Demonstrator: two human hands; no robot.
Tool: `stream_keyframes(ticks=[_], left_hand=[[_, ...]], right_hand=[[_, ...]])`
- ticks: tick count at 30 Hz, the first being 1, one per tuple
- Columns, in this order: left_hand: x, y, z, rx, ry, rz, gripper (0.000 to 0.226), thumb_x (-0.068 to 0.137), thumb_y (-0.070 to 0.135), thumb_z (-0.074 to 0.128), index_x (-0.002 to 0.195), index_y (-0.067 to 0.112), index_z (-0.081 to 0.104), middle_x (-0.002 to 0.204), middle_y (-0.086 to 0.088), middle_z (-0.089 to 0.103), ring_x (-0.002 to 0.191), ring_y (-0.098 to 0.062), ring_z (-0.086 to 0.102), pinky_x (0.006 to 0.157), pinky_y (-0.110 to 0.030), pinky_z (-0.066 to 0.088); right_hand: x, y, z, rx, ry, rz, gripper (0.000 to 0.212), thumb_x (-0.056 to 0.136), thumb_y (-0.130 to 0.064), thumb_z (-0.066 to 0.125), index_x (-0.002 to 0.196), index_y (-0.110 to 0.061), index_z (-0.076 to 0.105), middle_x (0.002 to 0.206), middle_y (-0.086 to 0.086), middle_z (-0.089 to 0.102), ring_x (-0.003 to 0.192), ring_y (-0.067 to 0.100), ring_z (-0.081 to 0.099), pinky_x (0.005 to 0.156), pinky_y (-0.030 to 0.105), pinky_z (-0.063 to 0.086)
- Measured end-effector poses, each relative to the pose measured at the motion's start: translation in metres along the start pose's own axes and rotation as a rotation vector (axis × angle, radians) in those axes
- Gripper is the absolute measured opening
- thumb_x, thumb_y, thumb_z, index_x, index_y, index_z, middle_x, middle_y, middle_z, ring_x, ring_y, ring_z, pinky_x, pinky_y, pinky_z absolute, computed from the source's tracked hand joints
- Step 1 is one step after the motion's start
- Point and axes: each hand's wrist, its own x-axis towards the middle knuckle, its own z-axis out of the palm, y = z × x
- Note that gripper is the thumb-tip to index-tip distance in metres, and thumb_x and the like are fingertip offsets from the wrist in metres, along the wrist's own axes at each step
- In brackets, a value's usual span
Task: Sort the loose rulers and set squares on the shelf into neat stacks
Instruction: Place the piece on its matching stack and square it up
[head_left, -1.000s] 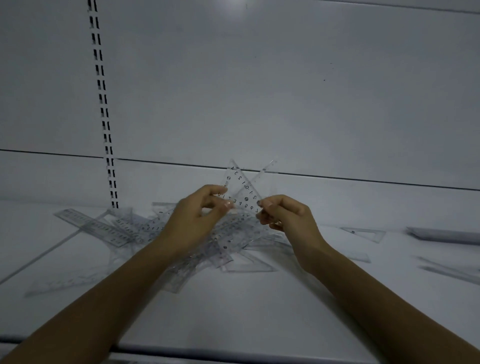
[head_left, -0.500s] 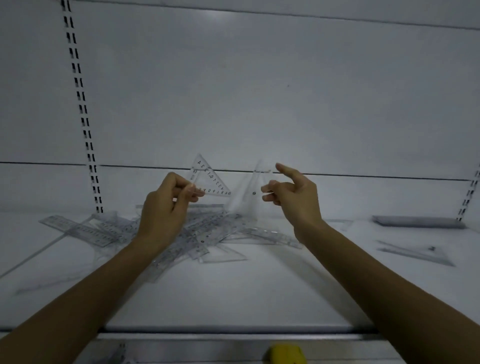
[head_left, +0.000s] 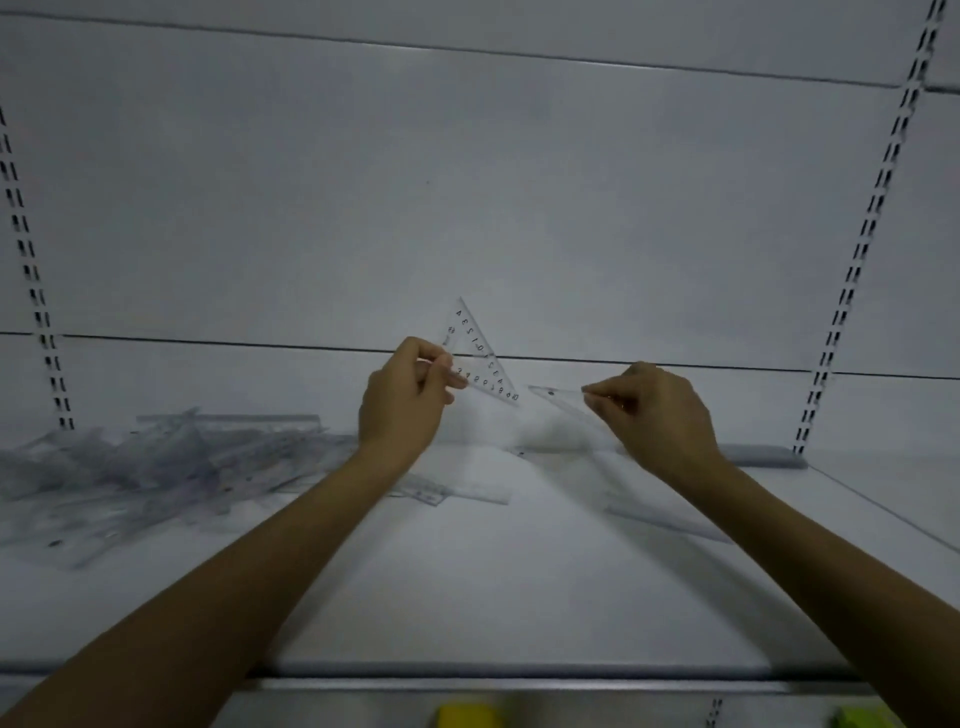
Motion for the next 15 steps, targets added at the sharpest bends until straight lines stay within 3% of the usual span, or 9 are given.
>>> stream_keyframes(ticks=[4, 8, 12, 15], left_hand=[[-0.006, 0.009, 0.047, 0.104, -0.017, -0.024, 0.016, 0.096, 0.032, 0.048, 0.081, 0.029, 0.049, 0.076, 0.021, 0.069, 0.066, -0.004, 0.066, 0.073, -0.035, 0.053], [-0.014, -0.007, 0.037, 0.147, -0.037, 0.038, 0.014, 0.095, 0.029, 0.051, 0.082, 0.027, 0.051, 0.075, 0.021, 0.069, 0.057, -0.005, 0.064, 0.067, -0.036, 0.054], [-0.01, -0.025, 0.01, 0.113, 0.062, -0.012, 0.015, 0.096, 0.025, 0.05, 0.082, 0.02, 0.052, 0.077, 0.017, 0.07, 0.049, -0.01, 0.062, 0.058, -0.032, 0.052], [-0.004, -0.029, 0.008, 0.071, 0.095, -0.052, 0.016, 0.096, 0.023, 0.05, 0.082, 0.019, 0.052, 0.075, 0.017, 0.071, 0.047, -0.012, 0.061, 0.055, -0.035, 0.053]], right_hand=[[0.005, 0.031, 0.0, -0.13, -0.061, -0.127, 0.019, 0.092, -0.028, 0.059, 0.102, -0.024, 0.074, 0.1, -0.004, 0.07, 0.084, 0.016, 0.064, 0.064, 0.022, 0.035], [0.023, 0.032, 0.016, -0.188, -0.105, -0.258, 0.021, 0.093, -0.025, 0.055, 0.1, -0.023, 0.075, 0.101, -0.003, 0.071, 0.085, 0.02, 0.064, 0.07, 0.025, 0.037], [0.034, 0.02, 0.052, -0.376, -0.328, -0.351, 0.027, 0.09, -0.018, 0.044, 0.079, -0.021, 0.067, 0.087, -0.002, 0.067, 0.071, 0.02, 0.056, 0.067, 0.028, 0.033], [0.042, 0.019, 0.059, -0.295, -0.605, -0.256, 0.026, 0.089, -0.034, 0.052, 0.084, -0.019, 0.073, 0.084, 0.0, 0.07, 0.072, 0.019, 0.06, 0.066, 0.025, 0.042]])
